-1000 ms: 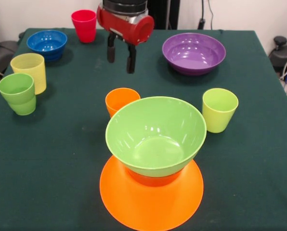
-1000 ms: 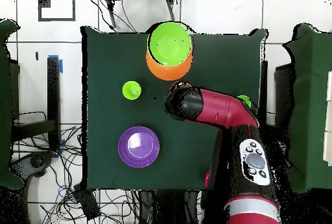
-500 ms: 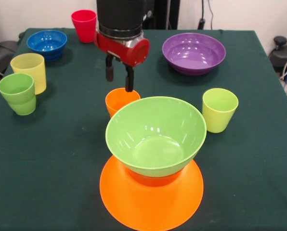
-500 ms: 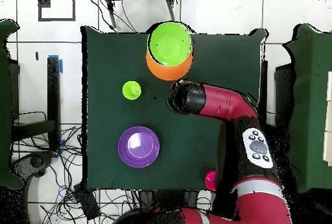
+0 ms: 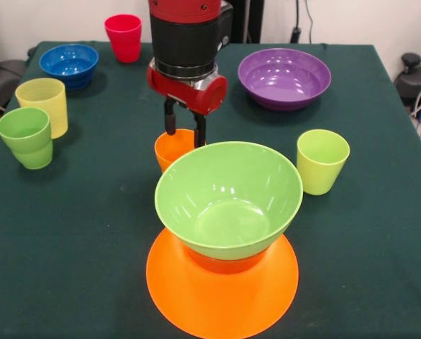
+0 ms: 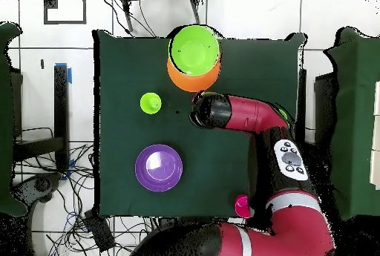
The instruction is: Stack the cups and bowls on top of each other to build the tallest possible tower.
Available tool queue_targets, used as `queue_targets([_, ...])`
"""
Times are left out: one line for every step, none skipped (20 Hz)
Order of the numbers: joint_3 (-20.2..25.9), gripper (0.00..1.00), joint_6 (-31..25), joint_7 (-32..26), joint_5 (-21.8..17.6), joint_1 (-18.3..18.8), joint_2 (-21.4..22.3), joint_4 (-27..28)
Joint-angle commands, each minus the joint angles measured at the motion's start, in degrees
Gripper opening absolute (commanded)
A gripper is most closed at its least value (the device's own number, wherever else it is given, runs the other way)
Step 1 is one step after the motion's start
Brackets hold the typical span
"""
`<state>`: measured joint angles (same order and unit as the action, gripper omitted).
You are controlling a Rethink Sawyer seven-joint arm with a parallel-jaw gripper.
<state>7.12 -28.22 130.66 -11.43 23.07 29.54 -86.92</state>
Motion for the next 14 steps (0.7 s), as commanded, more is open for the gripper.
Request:
queue_targets([6.31, 1.0, -4.19, -12.43, -5.68, 2.13, -3.1, 3.42])
queue_targets([6.46, 1.0, -4.46, -12.62, -5.93, 2.45, -3.25, 3.6])
queue_targets([6.54, 1.0, -4.95, -13.01, -6.13, 2.84, -3.21, 3.81])
queue_targets([6.68, 1.0, -5.16, -13.15, -6.32, 3.1, -3.17, 3.85])
queue_targets([6.86, 1.0, -5.6, -13.5, -6.53, 3.46, -3.05, 3.95])
queue_targets([7.03, 1.0, -6.02, -13.74, -6.74, 3.73, -3.05, 4.13])
queue_targets([7.2, 1.0, -6.43, -13.98, -6.96, 4.0, -3.05, 4.32])
queue_targets([7.31, 1.0, -6.62, -14.04, -7.11, 4.16, -3.05, 4.4])
queue_targets([7.39, 1.0, -6.67, -14.03, -7.31, 4.29, -3.21, 4.58])
queue_targets([7.48, 1.0, -6.71, -14.02, -7.49, 4.39, -3.25, 4.64])
queue_targets([7.6, 1.0, -6.9, -14.06, -7.65, 4.59, -3.18, 4.58])
queue_targets([7.73, 1.0, -6.9, -14.01, -7.8, 4.73, -3.11, 4.47])
queue_targets([7.79, 1.0, -7.03, -13.97, -7.91, 4.92, -2.68, 4.01])
queue_targets([7.84, 1.0, -7.15, -13.89, -8.01, 4.99, -2.43, 3.76])
